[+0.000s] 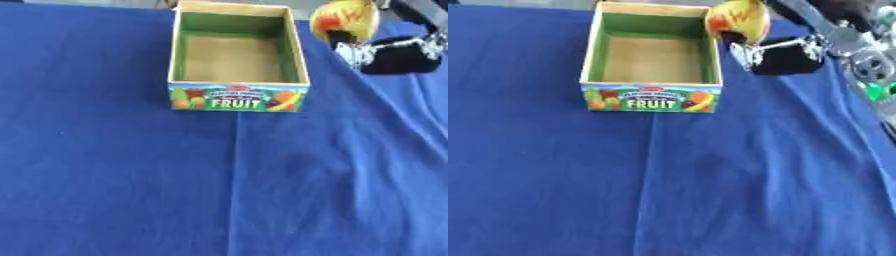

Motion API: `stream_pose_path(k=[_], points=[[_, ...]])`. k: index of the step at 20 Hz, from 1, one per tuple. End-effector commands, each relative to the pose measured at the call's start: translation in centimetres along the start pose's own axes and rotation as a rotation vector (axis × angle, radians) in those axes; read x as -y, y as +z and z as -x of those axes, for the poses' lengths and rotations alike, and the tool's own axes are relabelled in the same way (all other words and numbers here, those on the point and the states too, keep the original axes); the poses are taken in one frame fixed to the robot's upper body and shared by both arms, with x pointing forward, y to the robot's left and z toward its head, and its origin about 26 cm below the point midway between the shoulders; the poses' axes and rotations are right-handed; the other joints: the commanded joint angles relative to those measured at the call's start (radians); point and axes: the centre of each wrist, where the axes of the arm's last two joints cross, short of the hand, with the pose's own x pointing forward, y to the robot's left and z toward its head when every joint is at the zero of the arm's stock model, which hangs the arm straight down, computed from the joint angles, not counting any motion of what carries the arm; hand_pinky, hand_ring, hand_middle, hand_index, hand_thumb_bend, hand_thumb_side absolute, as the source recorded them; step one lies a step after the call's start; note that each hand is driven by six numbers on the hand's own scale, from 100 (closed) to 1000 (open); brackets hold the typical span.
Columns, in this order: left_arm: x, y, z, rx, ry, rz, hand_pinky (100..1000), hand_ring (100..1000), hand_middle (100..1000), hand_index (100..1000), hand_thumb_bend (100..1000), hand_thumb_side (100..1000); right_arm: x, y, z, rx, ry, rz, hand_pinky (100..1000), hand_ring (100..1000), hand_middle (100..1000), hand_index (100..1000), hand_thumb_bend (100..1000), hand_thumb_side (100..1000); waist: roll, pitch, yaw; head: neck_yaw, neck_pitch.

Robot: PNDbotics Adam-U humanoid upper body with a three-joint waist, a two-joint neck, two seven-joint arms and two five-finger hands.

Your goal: Pick up objects on the table and place them in the box.

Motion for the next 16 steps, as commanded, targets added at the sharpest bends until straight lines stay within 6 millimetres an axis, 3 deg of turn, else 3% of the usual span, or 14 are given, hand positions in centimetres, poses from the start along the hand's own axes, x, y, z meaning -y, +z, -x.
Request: stream_pose_path(k=[1,9,16], points=[[0.1,-0.5,-0.6,0.027,0.005,0.021,449,575,567,788,100,961,0.9,-1.7,0.1,-0.023,-0.022,0.014,496,453,453,472,100,199,0.002,-0.024,0.004,-0.018,-0.003],[0.4,-0.5,-0.6,0.028,0.021,0.034,448,575,568,788,100,961,-1.6,-7.7,1.6,-0.081,-0.077,0.008,488,447,450,468,100,199,0.005,-0.019,0.034,-0.035,-0.015],[0.6,-0.6,-0.6,0.028,0.033,0.042,448,574,568,788,100,961,-6.1,-11.0,3.3,-0.163,-0.077,-0.064,486,452,448,469,100,198,0.002,-0.016,0.066,-0.051,-0.028]])
